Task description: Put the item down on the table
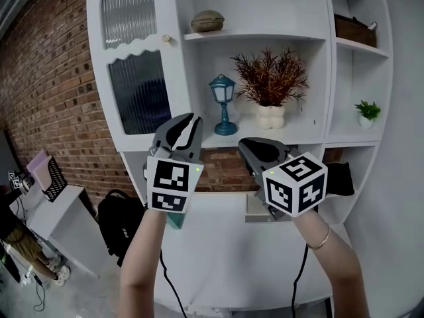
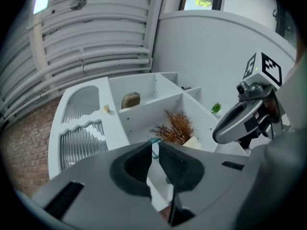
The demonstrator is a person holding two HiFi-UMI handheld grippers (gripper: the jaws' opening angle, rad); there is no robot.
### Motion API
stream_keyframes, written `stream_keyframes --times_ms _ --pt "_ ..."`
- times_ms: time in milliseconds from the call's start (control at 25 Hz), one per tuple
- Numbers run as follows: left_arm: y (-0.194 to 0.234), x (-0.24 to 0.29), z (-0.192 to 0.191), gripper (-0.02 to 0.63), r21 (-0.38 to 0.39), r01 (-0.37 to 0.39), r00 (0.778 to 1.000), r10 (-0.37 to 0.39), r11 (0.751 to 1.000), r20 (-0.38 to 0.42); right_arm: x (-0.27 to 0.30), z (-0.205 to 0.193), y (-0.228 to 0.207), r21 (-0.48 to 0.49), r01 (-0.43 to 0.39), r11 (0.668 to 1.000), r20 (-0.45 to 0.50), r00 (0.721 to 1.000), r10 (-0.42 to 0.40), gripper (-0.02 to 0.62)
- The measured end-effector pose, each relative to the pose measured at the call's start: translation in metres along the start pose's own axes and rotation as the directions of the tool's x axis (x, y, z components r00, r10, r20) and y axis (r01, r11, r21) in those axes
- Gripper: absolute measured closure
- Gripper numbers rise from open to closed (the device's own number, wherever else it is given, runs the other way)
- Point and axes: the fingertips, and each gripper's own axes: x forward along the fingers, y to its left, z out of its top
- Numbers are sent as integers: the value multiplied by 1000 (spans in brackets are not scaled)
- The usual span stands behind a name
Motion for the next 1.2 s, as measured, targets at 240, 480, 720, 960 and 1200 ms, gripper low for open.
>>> stream_keyframes --times_ms 240,480,720,960,1200 --pt "-34 -29 -42 583 -211 13 997 -28 977 -67 -24 -20 9 14 -1 1000 8 1000 1 595" --pt "-70 -47 -77 592 -346 18 987 -72 938 -143 -49 -47 7 35 37 999 4 999 -37 595" --pt "-107 -66 -96 597 -409 23 983 -95 912 -157 -76 -87 3 103 78 992 -47 996 -74 595" --pt "-147 -95 -120 599 -453 36 974 -134 891 -185 -100 -127 5 177 116 977 -96 990 -100 597" --pt "-185 -124 -151 603 -543 16 952 -179 840 -247 -126 -169 10 204 174 963 -155 977 -144 597"
